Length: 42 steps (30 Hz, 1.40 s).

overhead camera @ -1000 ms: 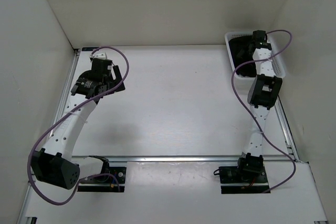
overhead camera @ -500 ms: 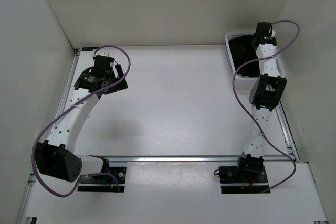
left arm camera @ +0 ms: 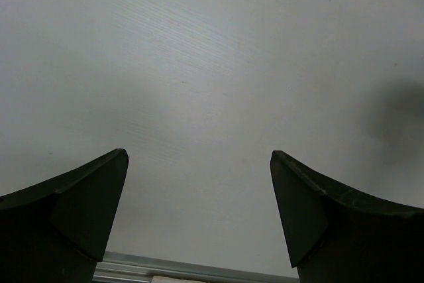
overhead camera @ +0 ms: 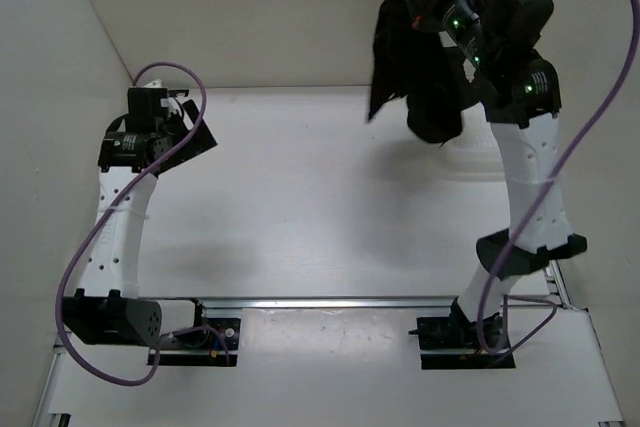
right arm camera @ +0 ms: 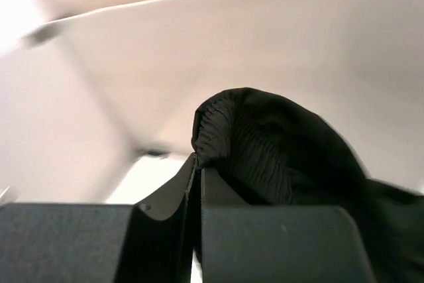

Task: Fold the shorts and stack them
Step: Move the shorts to the center of the board, then flatten the shorts out

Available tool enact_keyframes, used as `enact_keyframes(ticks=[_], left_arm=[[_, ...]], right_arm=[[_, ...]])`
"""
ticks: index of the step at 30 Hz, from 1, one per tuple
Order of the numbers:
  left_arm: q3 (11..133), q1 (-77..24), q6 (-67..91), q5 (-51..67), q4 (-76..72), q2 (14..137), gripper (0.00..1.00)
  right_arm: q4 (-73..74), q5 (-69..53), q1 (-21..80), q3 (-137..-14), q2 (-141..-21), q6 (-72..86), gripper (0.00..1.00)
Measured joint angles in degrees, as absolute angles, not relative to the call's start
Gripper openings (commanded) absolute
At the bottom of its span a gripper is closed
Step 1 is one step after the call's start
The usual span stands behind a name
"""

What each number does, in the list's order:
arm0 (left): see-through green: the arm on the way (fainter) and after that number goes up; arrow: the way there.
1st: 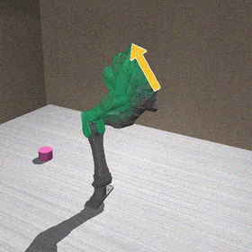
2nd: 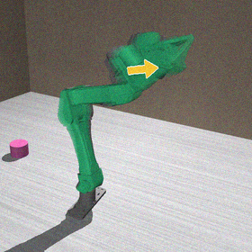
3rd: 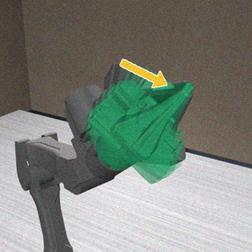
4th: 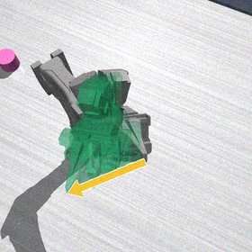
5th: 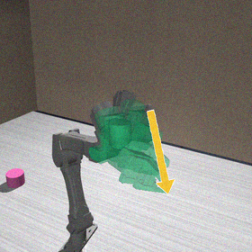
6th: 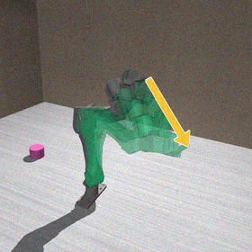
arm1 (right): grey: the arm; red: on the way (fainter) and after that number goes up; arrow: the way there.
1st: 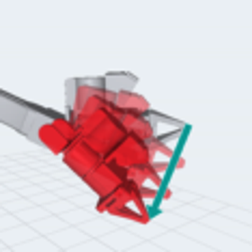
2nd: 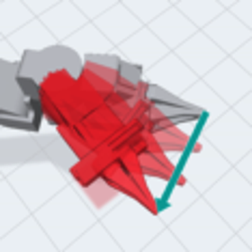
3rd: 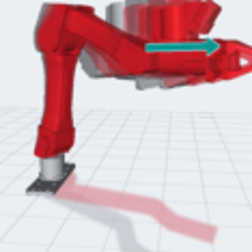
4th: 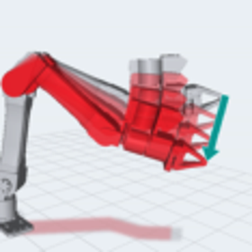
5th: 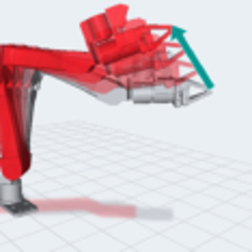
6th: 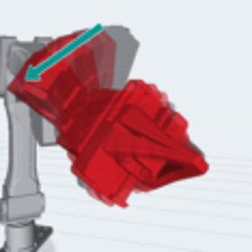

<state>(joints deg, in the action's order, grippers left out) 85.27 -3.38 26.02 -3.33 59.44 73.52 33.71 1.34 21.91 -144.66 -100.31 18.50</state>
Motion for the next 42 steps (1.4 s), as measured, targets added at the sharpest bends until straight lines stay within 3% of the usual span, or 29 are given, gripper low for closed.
enact_keyframes(ticks=[4,8,9,10,11,12,14,16,17,18,19,20,21,23,24,26,27,28,34,41,42], left_arm=[[89.10,0.58,26.02,-1.54,60.29,70.37,1.00],[90.37,3.05,25.98,0.23,60.42,66.37,1.00],[90.37,3.25,25.98,0.73,60.49,65.71,1.00],[90.24,3.27,25.98,1.19,60.47,65.28,1.00],[89.76,3.27,25.96,2.09,60.27,64.90,1.00],[88.95,3.27,25.96,2.96,60.14,64.69,1.00],[86.30,3.22,25.96,4.64,59.64,64.69,1.00],[83.46,2.44,26.02,5.52,59.57,65.65,0.97],[81.95,2.02,26.06,5.63,59.53,66.41,0.93],[80.68,1.58,26.15,5.69,59.61,67.26,0.88],[79.33,1.15,26.22,5.82,59.46,68.25,0.83],[78.06,0.84,26.33,5.96,59.44,69.28,0.67],[76.90,0.60,26.44,6.09,59.51,70.41,0.60],[75.09,0.51,26.85,6.20,59.16,72.58,0.49],[74.39,0.51,26.83,6.00,59.09,74.17,0.49],[74.00,0.51,27.40,5.30,58.61,76.95,0.71],[73.97,0.51,27.81,4.78,58.30,78.78,0.94],[73.97,0.51,27.92,4.51,57.89,80.88,1.00],[75.57,0.69,30.76,3.62,55.42,98.17,1.00],[84.47,0.75,32.42,2.55,54.06,113.27,1.00],[85.69,0.97,32.56,2.37,53.69,114.96,0.94]], right_arm=[[33.04,0.78,27.14,-135.17,-92.29,17.82,0.00],[32.36,3.46,31.83,-115.70,-85.34,17.87,0.00],[32.88,3.75,32.45,-110.34,-84.34,18.15,0.07],[33.23,4.10,32.53,-106.04,-84.07,18.72,0.32],[33.71,4.43,32.18,-101.62,-84.49,19.22,0.74],[34.48,4.60,31.44,-98.50,-85.60,19.77,0.79],[37.43,4.34,29.50,-95.48,-89.08,20.32,0.79],[38.63,4.82,27.90,-92.36,-91.31,20.78,0.69],[38.98,5.37,27.33,-90.13,-91.26,21.06,0.61],[39.40,6.26,27.09,-87.66,-90.37,21.69,0.36],[39.70,6.94,27.07,-85.47,-89.17,22.13,0.23],[39.62,7.49,27.09,-83.09,-87.46,22.96,0.10],[39.62,7.86,27.09,-80.82,-85.47,23.92,0.01],[39.70,7.68,27.11,-77.56,-81.62,25.15,0.03],[39.22,7.25,27.11,-75.94,-79.59,25.63,0.21],[38.44,5.82,27.29,-73.87,-77.69,26.57,0.45],[37.95,5.15,27.59,-73.01,-77.54,26.81,0.60],[37.52,4.32,28.21,-72.31,-77.93,27.07,0.64],[35.68,1.04,33.06,-72.88,-87.42,27.46,0.64],[34.68,-1.96,34.83,-83.29,-101.97,33.04,0.65],[34.65,-2.28,34.57,-84.53,-103.48,34.63,0.64]])
